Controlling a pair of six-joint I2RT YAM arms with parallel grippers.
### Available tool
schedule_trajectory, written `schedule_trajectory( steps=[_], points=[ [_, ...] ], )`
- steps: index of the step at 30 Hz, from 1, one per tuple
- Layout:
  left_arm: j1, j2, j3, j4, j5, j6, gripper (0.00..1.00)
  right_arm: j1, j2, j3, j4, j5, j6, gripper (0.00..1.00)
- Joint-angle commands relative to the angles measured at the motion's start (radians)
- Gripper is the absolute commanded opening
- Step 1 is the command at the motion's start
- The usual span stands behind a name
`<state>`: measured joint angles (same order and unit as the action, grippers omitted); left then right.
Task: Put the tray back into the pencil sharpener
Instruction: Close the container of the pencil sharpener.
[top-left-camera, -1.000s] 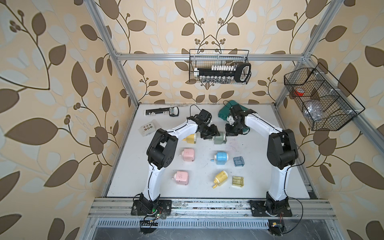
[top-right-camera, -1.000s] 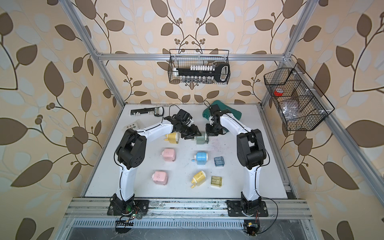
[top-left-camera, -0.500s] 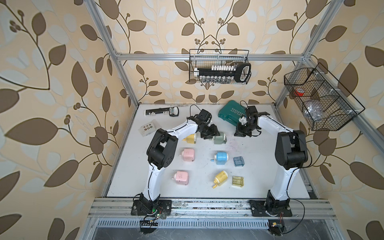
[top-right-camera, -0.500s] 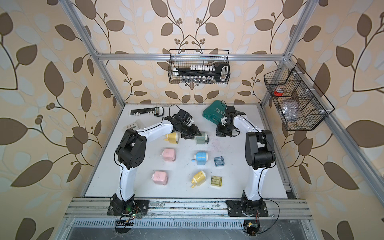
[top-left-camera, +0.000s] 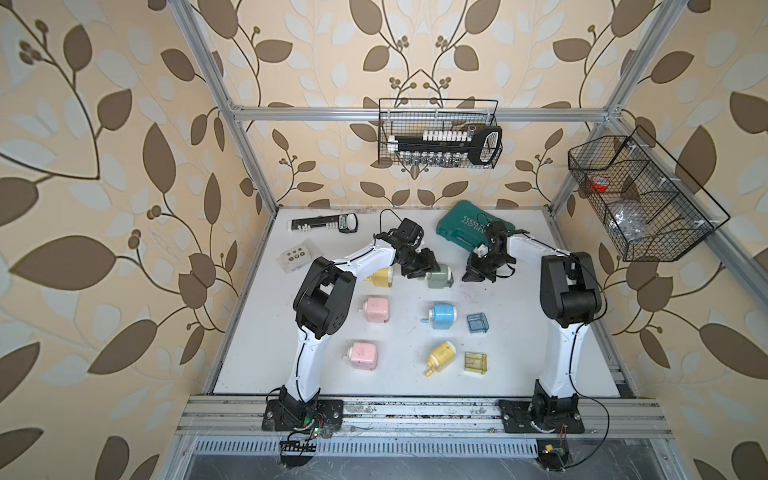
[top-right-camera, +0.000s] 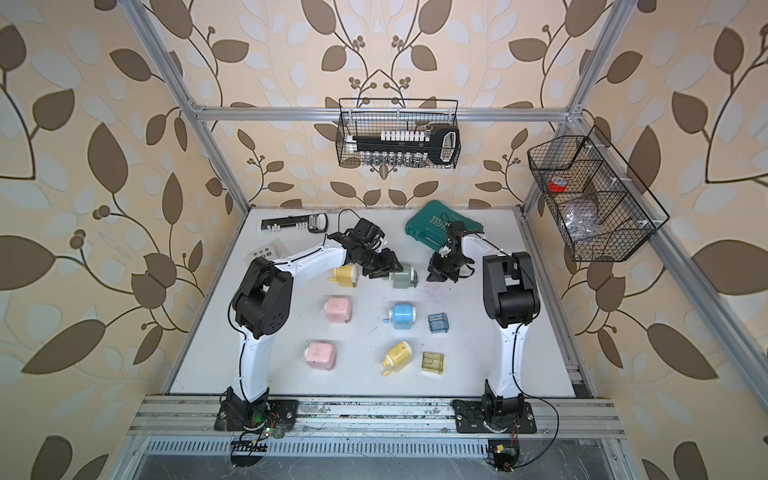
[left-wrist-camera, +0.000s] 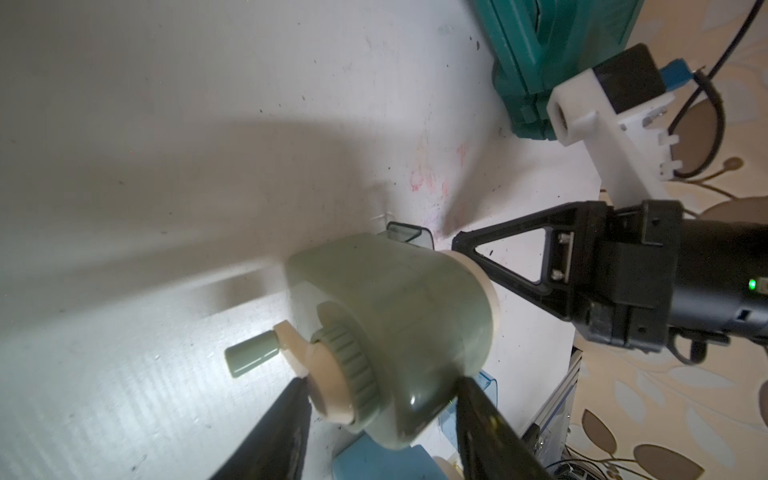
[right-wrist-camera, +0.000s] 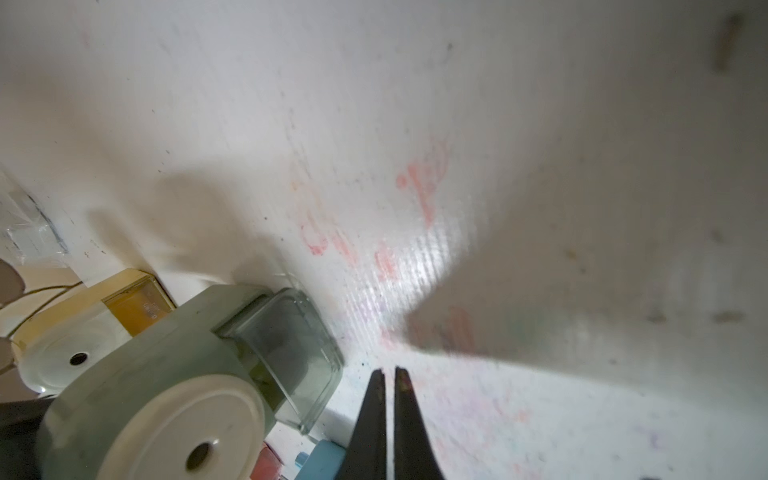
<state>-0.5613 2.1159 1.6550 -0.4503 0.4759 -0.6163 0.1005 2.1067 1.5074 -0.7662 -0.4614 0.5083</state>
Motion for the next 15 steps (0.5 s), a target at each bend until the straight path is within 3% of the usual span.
schedule_trajectory(
  steps=[1, 15],
  points=[
    [0.005, 0.027, -0.031, -0.027, -0.051, -0.012, 0.57, -0.005, 0.038, 0.028, -0.001, -0.024, 0.028, 0.00],
    [0.005, 0.031, -0.031, -0.025, -0.047, -0.015, 0.57, 0.026, 0.081, 0.060, -0.001, -0.048, 0.025, 0.00]
  ],
)
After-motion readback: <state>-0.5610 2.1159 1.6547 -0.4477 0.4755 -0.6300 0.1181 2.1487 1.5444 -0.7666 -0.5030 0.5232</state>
